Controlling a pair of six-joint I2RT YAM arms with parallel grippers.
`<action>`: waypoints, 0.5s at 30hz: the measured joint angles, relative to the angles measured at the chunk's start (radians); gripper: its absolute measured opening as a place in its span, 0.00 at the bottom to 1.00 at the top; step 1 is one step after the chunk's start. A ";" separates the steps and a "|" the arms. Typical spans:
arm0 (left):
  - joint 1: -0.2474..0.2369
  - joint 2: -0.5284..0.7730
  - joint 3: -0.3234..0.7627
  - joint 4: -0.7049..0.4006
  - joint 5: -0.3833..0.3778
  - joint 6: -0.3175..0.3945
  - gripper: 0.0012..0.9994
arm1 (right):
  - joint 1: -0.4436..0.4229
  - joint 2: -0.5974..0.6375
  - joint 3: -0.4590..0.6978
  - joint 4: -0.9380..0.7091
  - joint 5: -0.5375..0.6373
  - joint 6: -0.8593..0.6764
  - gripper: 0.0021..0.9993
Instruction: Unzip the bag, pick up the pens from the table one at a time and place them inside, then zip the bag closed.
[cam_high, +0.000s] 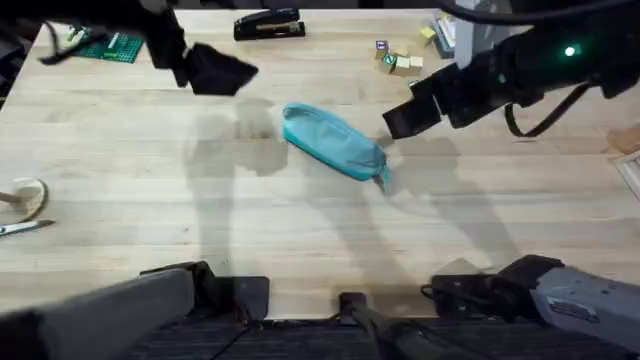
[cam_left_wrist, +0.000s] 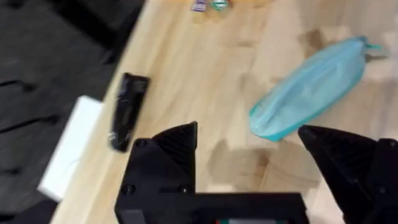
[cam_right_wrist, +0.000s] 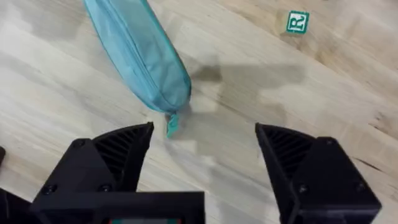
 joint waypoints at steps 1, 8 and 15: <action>-0.007 -0.026 0.006 0.012 -0.024 -0.033 0.99 | 0.000 0.000 0.000 0.000 0.000 0.000 1.00; -0.068 -0.163 0.012 0.128 -0.179 -0.314 0.99 | 0.000 0.000 0.000 0.000 0.000 0.000 1.00; -0.165 -0.185 0.013 0.170 -0.298 -0.613 0.99 | 0.000 0.000 0.000 0.000 0.000 0.000 1.00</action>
